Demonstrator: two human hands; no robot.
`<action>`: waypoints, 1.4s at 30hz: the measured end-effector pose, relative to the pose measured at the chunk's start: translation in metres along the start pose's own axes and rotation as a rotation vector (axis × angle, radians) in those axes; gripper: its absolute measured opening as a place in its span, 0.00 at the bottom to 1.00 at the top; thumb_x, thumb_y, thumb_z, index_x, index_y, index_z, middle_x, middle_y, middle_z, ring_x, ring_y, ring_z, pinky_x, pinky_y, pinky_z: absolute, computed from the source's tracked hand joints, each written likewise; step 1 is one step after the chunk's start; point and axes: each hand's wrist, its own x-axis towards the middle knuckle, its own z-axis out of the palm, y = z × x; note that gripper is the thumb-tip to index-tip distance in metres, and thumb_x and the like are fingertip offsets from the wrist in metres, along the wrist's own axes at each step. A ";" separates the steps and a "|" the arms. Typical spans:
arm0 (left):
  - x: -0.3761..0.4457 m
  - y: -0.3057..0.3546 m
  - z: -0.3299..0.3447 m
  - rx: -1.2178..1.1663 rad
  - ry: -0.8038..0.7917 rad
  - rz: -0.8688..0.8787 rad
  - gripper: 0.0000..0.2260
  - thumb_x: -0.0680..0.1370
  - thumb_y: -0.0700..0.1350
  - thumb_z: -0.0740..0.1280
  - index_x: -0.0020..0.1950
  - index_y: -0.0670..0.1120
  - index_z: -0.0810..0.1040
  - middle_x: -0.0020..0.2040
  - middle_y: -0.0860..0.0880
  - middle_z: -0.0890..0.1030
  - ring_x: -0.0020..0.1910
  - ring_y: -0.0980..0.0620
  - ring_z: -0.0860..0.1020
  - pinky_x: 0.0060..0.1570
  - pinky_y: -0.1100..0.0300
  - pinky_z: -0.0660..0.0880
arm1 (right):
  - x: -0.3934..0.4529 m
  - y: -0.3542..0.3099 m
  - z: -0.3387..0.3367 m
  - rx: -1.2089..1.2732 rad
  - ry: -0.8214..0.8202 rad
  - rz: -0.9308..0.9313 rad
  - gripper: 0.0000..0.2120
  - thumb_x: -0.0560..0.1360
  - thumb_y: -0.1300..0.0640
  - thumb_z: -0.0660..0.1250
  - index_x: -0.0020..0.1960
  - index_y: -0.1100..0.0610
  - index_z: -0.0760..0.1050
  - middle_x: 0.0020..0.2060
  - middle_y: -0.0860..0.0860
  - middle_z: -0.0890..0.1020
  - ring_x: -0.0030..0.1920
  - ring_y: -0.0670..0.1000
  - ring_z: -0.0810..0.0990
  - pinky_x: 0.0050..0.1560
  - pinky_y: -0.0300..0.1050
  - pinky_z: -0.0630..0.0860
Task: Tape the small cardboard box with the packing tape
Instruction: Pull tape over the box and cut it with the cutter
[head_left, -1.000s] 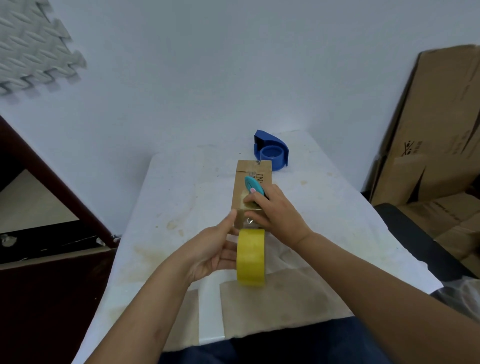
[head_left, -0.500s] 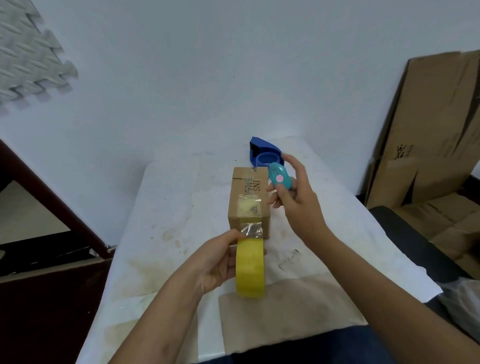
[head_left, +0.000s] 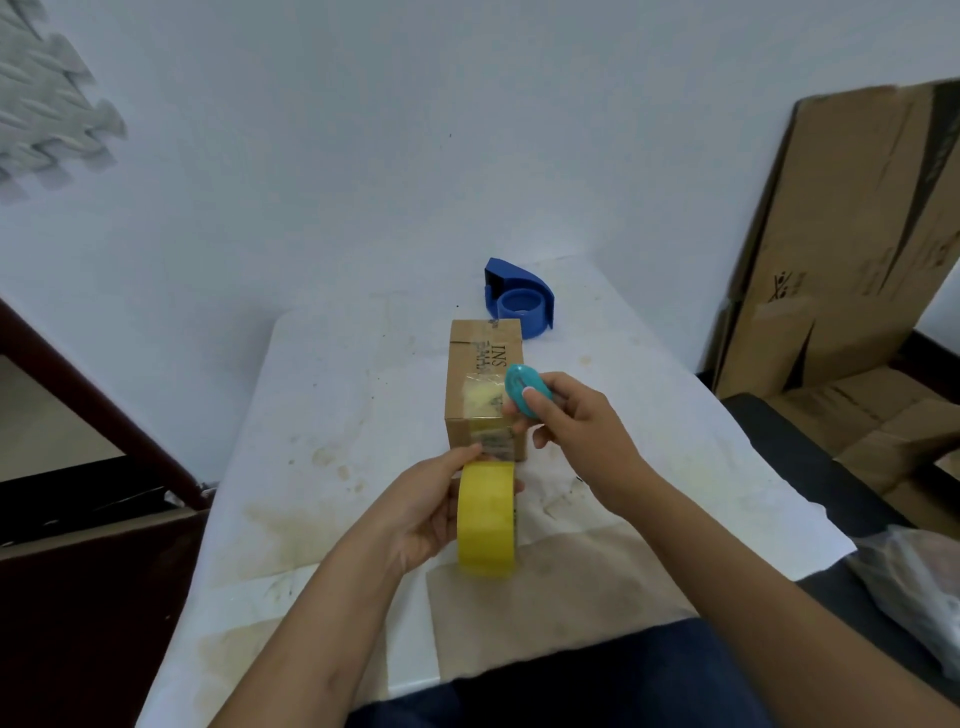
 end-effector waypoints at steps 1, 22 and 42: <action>0.000 -0.001 0.000 -0.002 0.001 0.004 0.15 0.80 0.50 0.64 0.62 0.43 0.79 0.50 0.39 0.86 0.48 0.43 0.84 0.64 0.44 0.75 | -0.001 0.000 0.000 -0.029 -0.006 -0.006 0.09 0.79 0.53 0.62 0.54 0.58 0.77 0.42 0.52 0.85 0.39 0.50 0.80 0.38 0.41 0.76; -0.008 -0.001 0.004 -0.018 -0.011 0.030 0.15 0.80 0.47 0.65 0.62 0.41 0.79 0.50 0.38 0.86 0.42 0.44 0.85 0.56 0.47 0.78 | 0.013 -0.031 -0.003 -0.777 -0.352 -0.238 0.13 0.79 0.46 0.61 0.47 0.56 0.74 0.38 0.49 0.79 0.34 0.44 0.73 0.36 0.36 0.68; -0.007 -0.006 0.010 -0.083 0.077 0.064 0.13 0.76 0.40 0.66 0.59 0.37 0.79 0.41 0.37 0.86 0.36 0.44 0.85 0.52 0.48 0.79 | 0.033 -0.052 0.008 -1.195 -0.634 -0.246 0.06 0.78 0.54 0.62 0.44 0.53 0.69 0.40 0.50 0.75 0.39 0.50 0.73 0.35 0.38 0.65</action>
